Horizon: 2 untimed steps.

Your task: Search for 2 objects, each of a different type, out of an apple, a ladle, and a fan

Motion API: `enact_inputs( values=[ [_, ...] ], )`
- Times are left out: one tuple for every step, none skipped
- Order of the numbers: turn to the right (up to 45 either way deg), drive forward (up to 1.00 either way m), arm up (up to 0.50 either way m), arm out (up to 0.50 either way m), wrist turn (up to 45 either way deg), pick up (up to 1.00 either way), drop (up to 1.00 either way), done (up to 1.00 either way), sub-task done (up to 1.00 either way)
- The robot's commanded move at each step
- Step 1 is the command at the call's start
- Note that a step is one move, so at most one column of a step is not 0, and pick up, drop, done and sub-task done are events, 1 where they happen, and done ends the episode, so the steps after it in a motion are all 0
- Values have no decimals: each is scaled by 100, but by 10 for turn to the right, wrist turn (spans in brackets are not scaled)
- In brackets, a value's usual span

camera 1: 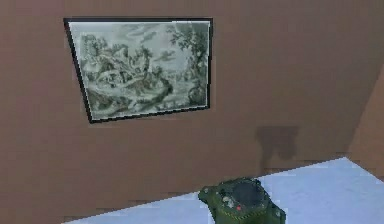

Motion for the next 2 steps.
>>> enact_inputs(
  values=[
    [150,0,0,0,0,0,0,0,0],
    [0,0,0,0,0,0,0,0,100]
  ],
)
